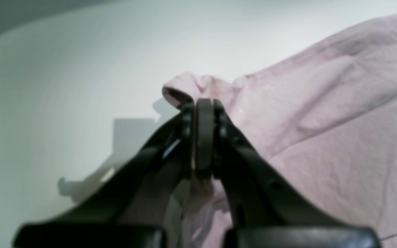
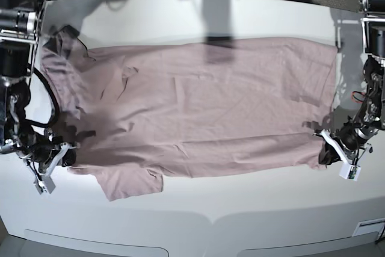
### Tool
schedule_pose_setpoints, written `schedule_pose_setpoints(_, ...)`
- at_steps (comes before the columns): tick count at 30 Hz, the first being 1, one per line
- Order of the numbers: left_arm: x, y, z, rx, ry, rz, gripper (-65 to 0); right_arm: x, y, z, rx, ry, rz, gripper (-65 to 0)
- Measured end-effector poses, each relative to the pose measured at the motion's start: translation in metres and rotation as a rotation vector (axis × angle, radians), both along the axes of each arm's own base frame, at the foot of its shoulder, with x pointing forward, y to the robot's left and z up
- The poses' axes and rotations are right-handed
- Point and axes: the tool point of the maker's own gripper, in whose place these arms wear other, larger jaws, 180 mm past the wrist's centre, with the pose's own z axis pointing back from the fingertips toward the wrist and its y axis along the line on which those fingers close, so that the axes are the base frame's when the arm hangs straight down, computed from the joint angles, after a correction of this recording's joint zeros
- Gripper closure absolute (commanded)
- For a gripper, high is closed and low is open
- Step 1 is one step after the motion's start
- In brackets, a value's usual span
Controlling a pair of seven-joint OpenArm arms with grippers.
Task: Fold the T-shirt properly
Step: 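Pinch the hem corners with both grippers and pull them outward, then lift the hem with both grippers and fold it over toward the collar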
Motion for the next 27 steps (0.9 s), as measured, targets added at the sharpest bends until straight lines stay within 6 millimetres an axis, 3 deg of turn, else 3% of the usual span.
schedule_pose_setpoints(11,-0.006,-0.001,-0.005,0.003,0.060,0.012,0.0,-0.033,0.016,0.008,-0.122,-0.077,0.090,0.0)
schedule_pose_setpoints(20,0.001,-0.009,0.027,0.051,0.018,0.022,0.0,-0.055,0.006,0.025,-0.221,-0.136,0.089,0.0)
schedule_pose_setpoints(23,-0.008,-0.019,0.036,0.065,-0.004,0.007,0.0,-0.064,0.004,0.024,-0.227,-0.136,0.084,0.0)
schedule_pose_setpoints(27,-0.035,-0.030,0.032,0.077,-0.006,-0.019,0.0,-0.076,0.001,0.024,-0.241,-0.134,0.078,0.0)
